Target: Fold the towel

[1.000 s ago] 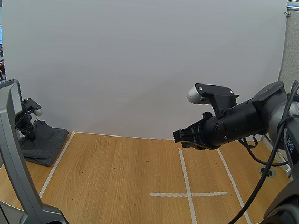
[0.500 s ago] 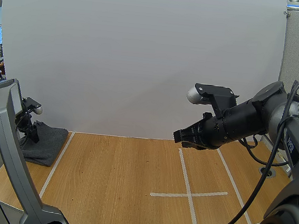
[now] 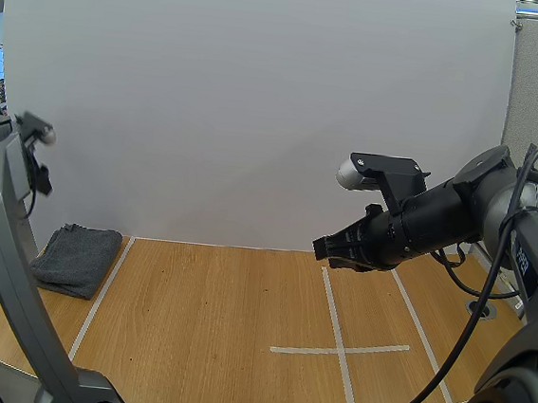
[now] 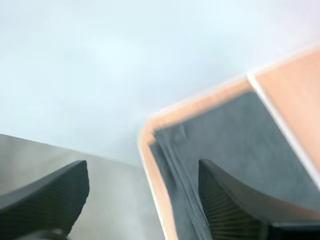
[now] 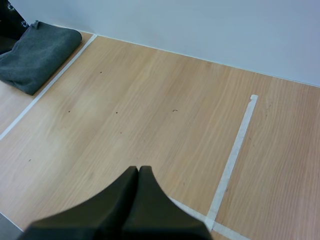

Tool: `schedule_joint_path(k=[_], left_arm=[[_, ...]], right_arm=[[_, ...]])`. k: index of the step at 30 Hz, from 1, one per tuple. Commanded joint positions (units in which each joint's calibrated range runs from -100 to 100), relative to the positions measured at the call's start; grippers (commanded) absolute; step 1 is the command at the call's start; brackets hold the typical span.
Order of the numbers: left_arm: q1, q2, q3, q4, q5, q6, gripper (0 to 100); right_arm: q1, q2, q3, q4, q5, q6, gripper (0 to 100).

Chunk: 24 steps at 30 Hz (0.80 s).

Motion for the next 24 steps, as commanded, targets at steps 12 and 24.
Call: schedule_joint_path(k=[12,24], left_arm=[[1.9,-27.26,-1.43,-14.55,1.43,-11.64,0],[1.9,-36.81,-1.43,-14.98,1.43,-16.41,0]], right_arm=[[-0.2,-3.79,-0.18,11.03,-2.5,-1.37,0],[-0.2,-4.37,-0.18,14.1,-3.16,-1.37,0]])
